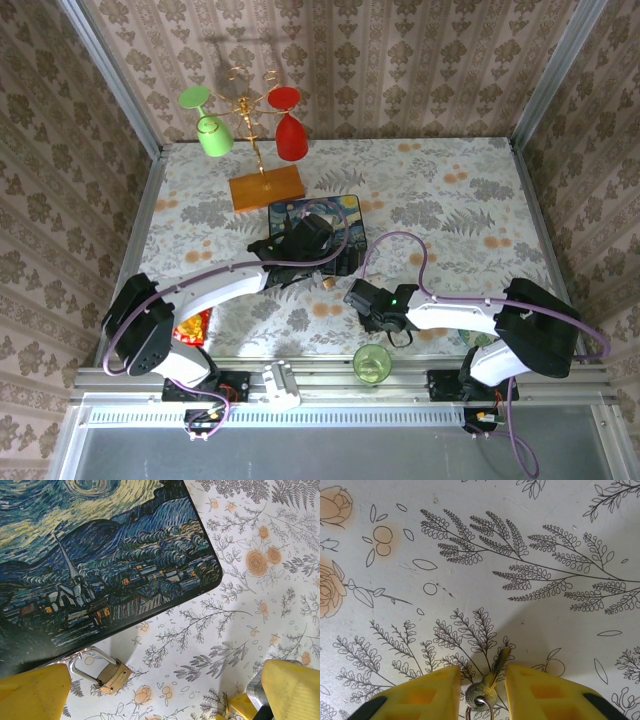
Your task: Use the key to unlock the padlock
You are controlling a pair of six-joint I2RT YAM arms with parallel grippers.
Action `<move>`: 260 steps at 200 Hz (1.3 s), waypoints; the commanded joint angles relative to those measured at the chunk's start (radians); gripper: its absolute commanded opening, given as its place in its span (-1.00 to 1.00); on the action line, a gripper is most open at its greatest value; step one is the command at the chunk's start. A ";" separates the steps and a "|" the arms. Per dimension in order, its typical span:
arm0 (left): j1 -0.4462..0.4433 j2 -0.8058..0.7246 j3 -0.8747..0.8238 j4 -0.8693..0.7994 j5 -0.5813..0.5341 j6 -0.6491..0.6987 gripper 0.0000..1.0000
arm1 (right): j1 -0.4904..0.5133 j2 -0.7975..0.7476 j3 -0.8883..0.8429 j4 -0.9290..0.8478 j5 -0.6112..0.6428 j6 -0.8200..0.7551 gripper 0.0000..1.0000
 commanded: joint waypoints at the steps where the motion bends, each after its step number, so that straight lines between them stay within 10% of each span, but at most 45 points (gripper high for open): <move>1: 0.013 -0.008 0.022 0.011 0.009 0.019 0.97 | 0.003 0.051 -0.041 -0.015 0.012 0.032 -0.48; 260: 0.025 0.019 0.025 0.056 0.040 -0.001 0.94 | 0.028 -0.060 -0.144 -0.065 -0.020 0.075 -0.49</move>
